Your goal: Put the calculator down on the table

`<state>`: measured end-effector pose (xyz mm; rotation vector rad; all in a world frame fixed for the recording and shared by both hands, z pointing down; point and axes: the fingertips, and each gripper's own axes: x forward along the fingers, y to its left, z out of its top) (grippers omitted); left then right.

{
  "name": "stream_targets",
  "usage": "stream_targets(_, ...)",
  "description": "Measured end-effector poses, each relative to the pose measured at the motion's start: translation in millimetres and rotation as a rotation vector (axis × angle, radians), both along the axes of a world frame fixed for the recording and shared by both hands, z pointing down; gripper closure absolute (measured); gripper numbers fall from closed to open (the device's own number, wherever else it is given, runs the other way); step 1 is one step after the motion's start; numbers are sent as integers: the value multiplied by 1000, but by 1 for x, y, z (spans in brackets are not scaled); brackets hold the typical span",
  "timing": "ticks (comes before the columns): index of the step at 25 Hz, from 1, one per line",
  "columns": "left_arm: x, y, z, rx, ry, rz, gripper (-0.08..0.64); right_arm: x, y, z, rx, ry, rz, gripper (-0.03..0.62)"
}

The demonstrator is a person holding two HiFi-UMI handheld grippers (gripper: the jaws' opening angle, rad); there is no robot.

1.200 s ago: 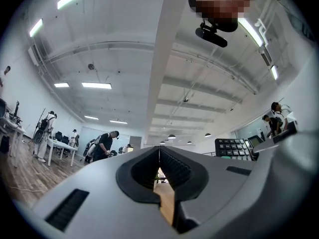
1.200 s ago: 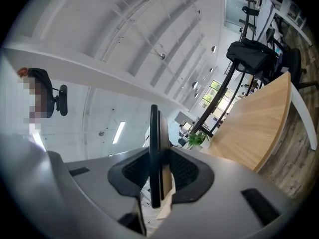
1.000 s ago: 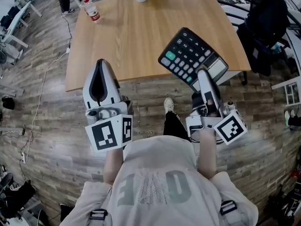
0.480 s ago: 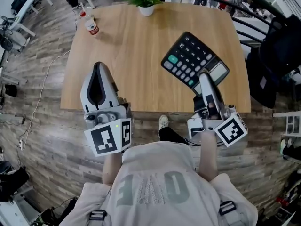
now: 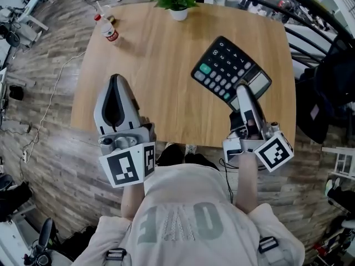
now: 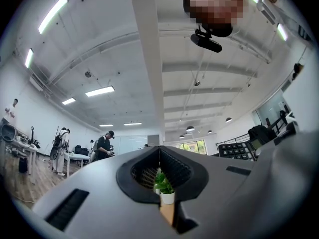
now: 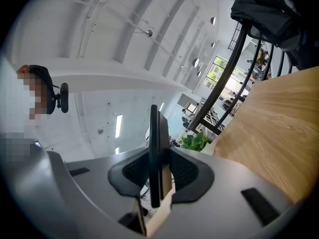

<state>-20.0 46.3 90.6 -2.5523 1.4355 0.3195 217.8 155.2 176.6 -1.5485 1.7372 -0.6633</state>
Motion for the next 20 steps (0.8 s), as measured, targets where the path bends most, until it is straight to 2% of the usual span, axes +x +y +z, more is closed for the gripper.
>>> stream_targets(9, 6, -37, 0, 28, -4, 7, 551, 3, -34, 3, -30, 31, -19, 486)
stream_targets(15, 7, -63, 0, 14, 12, 2, 551, 3, -66, -3, -80, 79, -115, 486)
stream_targets(20, 2, -76, 12, -18, 5, -10, 551, 1, -97, -3, -190, 248, -229, 486)
